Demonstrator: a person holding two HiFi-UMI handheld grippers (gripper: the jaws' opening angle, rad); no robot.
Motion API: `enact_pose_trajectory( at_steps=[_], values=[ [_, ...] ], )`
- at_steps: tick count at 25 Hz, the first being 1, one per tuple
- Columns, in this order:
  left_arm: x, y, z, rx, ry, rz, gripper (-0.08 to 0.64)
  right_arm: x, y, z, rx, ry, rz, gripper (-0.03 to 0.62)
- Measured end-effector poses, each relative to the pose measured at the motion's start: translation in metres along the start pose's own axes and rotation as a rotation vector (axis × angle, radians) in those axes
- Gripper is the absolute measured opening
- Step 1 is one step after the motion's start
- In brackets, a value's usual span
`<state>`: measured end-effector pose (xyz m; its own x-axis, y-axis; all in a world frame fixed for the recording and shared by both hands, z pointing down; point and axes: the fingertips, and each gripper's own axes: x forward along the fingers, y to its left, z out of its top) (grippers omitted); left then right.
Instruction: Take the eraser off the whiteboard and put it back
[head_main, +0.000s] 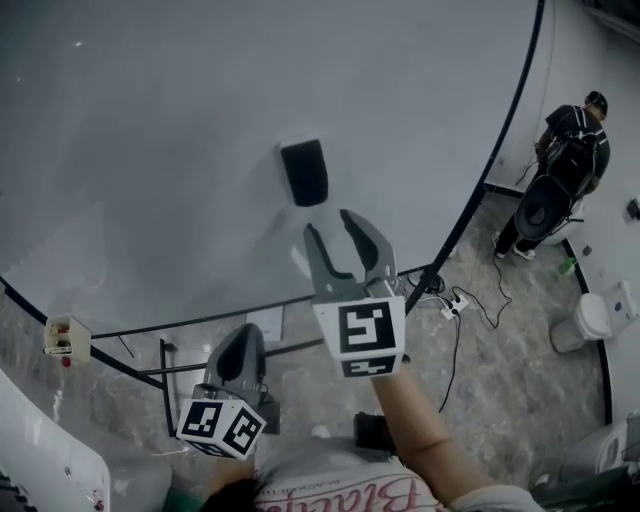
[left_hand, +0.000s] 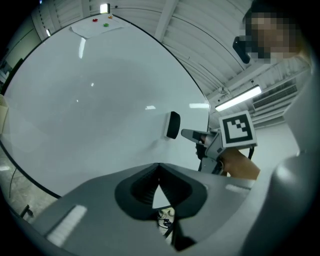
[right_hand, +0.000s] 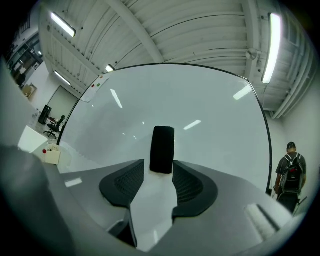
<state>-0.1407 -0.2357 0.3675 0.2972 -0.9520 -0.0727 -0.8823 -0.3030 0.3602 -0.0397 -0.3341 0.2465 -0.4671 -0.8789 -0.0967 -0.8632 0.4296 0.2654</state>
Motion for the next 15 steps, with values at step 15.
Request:
enact_pose_trajectory(
  at_steps=[15],
  values=[
    [-0.006,-0.021,-0.011,-0.003,0.024,-0.037,0.000,-0.098,0.043,-0.075,0.249,0.105,0.133,0.000]
  ],
)
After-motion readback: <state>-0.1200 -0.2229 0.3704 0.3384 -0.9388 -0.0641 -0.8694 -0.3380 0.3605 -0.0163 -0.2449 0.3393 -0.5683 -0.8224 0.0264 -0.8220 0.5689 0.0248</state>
